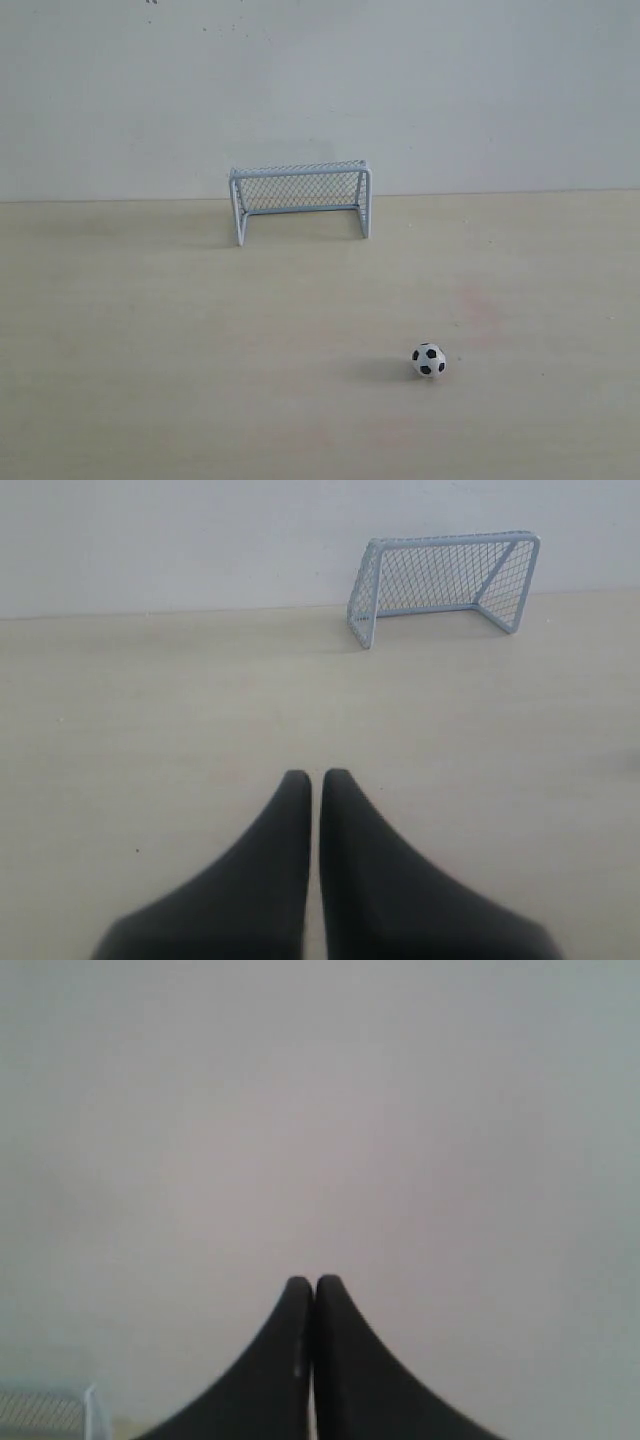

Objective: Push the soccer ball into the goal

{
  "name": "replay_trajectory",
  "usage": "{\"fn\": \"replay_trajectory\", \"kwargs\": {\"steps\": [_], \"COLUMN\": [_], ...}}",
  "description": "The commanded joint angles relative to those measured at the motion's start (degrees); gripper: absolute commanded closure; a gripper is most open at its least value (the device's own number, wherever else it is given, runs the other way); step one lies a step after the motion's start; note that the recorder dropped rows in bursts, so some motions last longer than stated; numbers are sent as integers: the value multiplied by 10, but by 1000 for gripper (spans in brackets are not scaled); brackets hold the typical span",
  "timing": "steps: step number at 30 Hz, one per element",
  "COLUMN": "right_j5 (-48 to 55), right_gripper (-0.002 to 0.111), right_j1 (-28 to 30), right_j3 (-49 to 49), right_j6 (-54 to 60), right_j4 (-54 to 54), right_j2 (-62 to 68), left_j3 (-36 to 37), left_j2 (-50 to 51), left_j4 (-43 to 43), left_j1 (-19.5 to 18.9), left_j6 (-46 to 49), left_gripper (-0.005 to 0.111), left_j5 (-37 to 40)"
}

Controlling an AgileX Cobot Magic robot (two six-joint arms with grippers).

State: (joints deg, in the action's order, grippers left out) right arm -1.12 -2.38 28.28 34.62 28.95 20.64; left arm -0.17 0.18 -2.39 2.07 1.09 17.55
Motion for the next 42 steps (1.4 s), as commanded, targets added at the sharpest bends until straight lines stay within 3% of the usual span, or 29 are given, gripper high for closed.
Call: {"fn": "replay_trajectory", "kwargs": {"steps": [1, 3, 7, 16, 18, 25, 33, 37, 42], "right_j5": [276, 313, 257, 245, 293, 570, 605, 605, 576], "right_gripper": [108, 108, 108, 108, 108, 108, 108, 108, 108], "right_j1": [1, 1, 1, 1, 1, -7, -109, -159, -185], "right_j3": [166, 211, 227, 227, 233, 305, 350, 382, 410], "right_j6": [18, 18, 1, -37, -8, 269, 427, 432, 434], "right_j4": [-44, -29, 6, 49, 45, 41, -110, -241, -267], "right_j2": [238, 336, 453, 554, 581, 666, 697, 711, 731], "left_j3": [2, 2, 2, 2, 2, 2, 2, 2, 2], "left_j2": [-2, -2, -2, -2, -2, -2, -2, -2, -2], "left_j4": [1, 1, 1, 1, 1, 1, 1, 1, 1], "left_j1": [-2, -2, -2, -2, -2, -2, -2, -2, -2], "left_j6": [3, 3, 3, 3, 3, 3, 3, 3, 3], "left_gripper": [102, 102, 102, 102, 102, 102, 102, 102, 102], "left_j5": [-2, -2, -2, -2, -2, -2, -2, -2, -2]}}
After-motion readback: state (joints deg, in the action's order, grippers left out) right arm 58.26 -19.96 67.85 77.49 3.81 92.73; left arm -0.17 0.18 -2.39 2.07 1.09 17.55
